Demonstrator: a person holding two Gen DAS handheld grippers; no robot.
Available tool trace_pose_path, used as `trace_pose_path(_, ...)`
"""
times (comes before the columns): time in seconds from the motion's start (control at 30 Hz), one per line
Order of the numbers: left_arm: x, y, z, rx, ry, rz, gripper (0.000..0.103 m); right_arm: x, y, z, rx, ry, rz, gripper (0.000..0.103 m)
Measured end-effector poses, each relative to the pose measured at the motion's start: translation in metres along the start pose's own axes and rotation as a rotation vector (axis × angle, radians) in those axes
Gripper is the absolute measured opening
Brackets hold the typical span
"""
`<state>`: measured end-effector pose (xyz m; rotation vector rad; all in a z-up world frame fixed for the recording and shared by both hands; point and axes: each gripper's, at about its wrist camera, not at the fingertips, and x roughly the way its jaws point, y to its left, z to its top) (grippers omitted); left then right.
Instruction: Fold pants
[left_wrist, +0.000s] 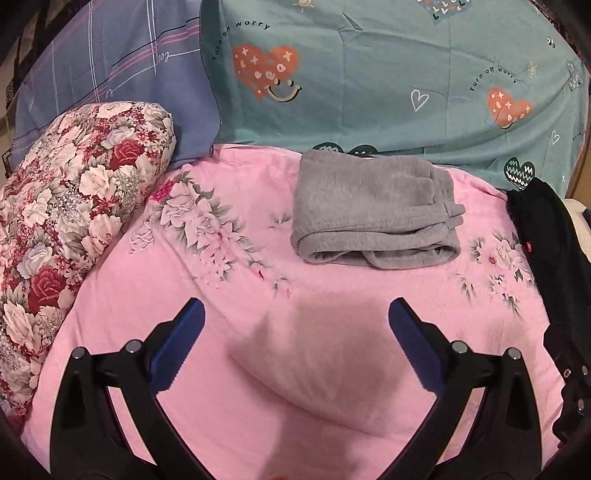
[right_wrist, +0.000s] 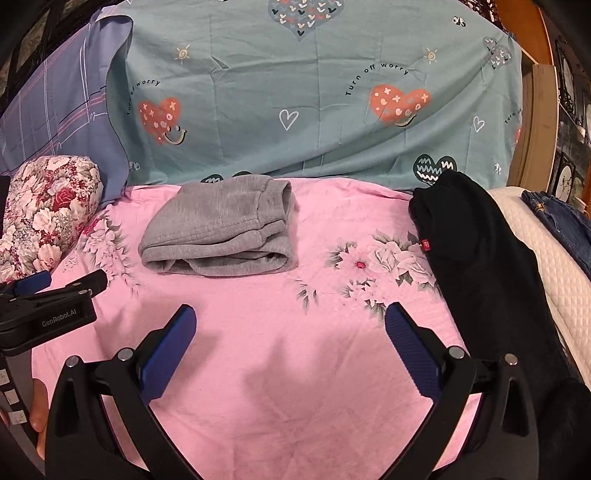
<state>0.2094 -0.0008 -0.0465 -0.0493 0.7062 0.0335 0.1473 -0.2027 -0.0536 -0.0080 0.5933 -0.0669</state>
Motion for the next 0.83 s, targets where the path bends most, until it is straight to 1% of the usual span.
trace_pose_path(0.17,0.003,0.0042,0.0002,-0.019,0.013,-0.009,0.101,0.0013,-0.0004,0.0003,0.006,0.009,0.012,0.102)
trace_pose_path(0.37,0.0004,0.0032,-0.0002,-0.015,0.001,-0.003,0.101,0.0031,0.0004,0.0,0.001,0.018,0.022,0.102)
trace_pose_path(0.63,0.0029,0.0025,-0.0005,-0.018,0.021,-0.023,0.101,0.0034,-0.0003,-0.0002,-0.001,0.018,0.024,0.102)
trace_pose_path(0.83,0.0032,0.0038,-0.0002,-0.027,0.024,-0.017,0.101,0.0025,0.0009,0.0001,0.001,0.023,0.021,0.102)
